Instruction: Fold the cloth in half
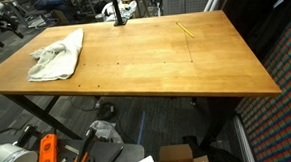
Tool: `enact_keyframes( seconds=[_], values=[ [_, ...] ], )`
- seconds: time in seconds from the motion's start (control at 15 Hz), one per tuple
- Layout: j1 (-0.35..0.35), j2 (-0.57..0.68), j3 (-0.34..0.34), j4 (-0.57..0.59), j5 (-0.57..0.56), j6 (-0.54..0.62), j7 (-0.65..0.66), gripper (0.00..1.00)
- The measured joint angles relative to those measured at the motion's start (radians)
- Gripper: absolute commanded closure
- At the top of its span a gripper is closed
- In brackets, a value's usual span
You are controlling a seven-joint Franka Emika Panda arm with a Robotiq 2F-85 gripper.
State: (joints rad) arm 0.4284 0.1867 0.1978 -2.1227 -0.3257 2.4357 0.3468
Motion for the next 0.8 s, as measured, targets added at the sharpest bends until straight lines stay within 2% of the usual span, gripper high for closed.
enact_keyframes(
  seconds=[0.2, 0.67, 0.8],
  values=[
    [0.002, 0.029, 0.01, 0.037, 0.0, -0.022, 0.01, 0.0],
    [-0.002, 0.038, 0.009, 0.039, -0.002, -0.029, 0.01, 0.0],
    [-0.003, 0.046, 0.01, 0.053, -0.002, -0.071, 0.01, 0.0]
  ],
)
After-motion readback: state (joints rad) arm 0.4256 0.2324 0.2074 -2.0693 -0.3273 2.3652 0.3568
